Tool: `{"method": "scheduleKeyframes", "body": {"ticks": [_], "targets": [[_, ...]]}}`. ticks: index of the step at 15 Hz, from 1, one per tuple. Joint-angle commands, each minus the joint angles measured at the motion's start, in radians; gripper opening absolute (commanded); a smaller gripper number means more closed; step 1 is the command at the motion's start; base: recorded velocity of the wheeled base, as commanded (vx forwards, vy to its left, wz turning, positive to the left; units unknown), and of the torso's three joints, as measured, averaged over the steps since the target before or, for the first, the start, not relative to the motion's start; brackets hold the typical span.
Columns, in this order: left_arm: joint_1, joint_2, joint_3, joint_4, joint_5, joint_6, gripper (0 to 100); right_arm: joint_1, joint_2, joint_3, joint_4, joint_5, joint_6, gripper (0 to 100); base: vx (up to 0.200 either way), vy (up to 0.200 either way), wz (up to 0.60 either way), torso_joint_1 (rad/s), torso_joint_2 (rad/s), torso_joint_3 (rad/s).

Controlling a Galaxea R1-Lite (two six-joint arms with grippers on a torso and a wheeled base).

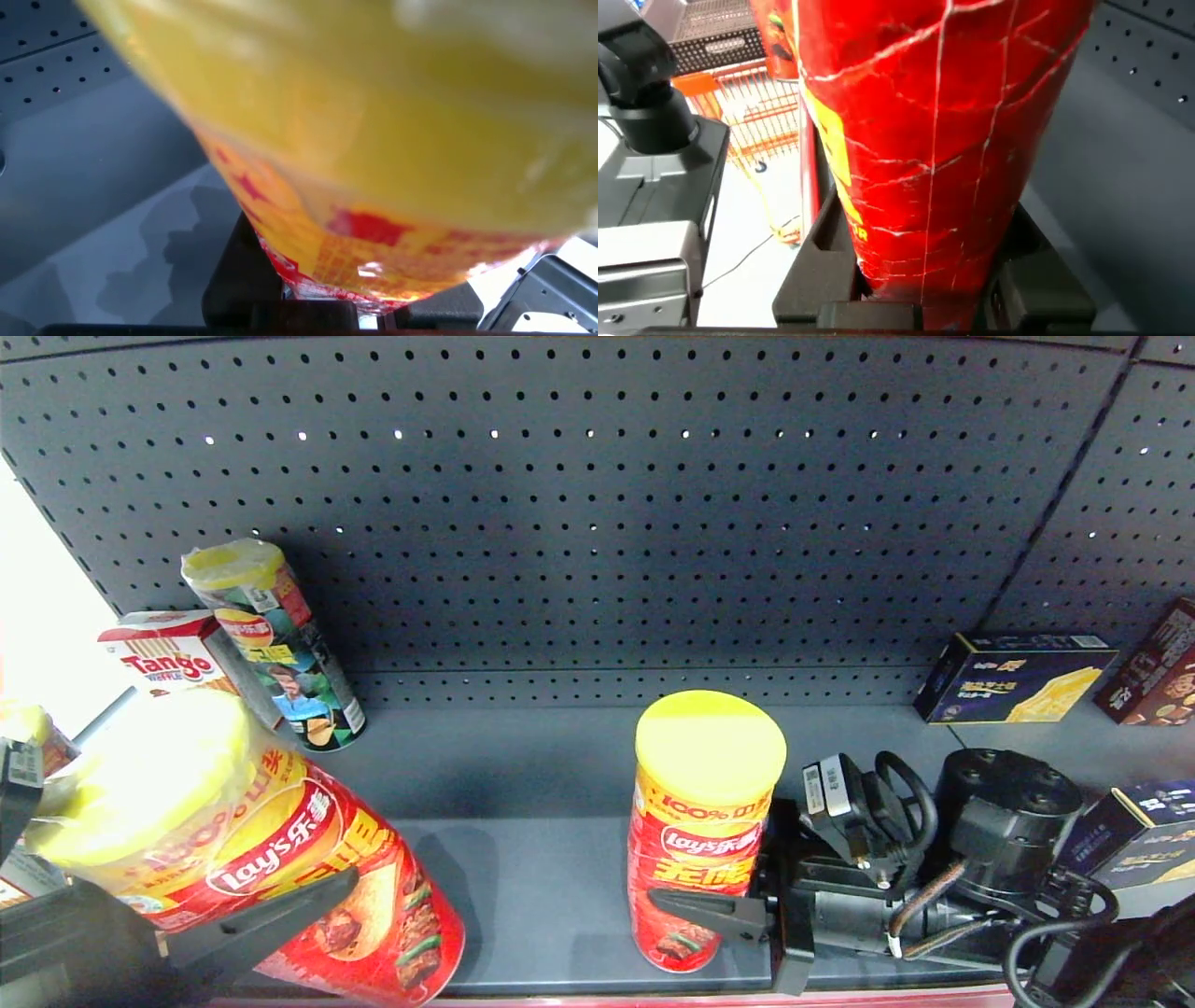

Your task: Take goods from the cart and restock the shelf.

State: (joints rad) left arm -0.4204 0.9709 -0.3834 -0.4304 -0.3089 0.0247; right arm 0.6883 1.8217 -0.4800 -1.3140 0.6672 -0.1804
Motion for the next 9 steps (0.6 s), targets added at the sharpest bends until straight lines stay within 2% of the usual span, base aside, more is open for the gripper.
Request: {"method": "scheduleKeyframes", "body": {"ticks": [1,7,8,9], "targets": [[0.000,0.002,0.003,-0.001,0.001,0.000,0,0.000,0.051,-0.029,-0.004,0.000,-0.001,0,0.000,0.000,0.00,0.000,0.00,0.000],[0.000,0.000,0.012,-0.001,0.001,0.000,0,-0.007,0.077,-0.081,-0.004,0.003,-0.002,0,0.000,0.000,0.00,0.000,0.00,0.000],[0.000,0.000,0.012,-0.001,0.001,0.000,0,-0.007,0.076,-0.078,-0.004,0.002,-0.002,100,0.000,0.000,0.00,0.000,0.00,0.000],[0.000,0.000,0.012,-0.001,0.001,0.000,0,-0.010,0.071,-0.071,-0.004,0.002,-0.002,100,0.000,0.000,0.00,0.000,0.00,0.000]]}}
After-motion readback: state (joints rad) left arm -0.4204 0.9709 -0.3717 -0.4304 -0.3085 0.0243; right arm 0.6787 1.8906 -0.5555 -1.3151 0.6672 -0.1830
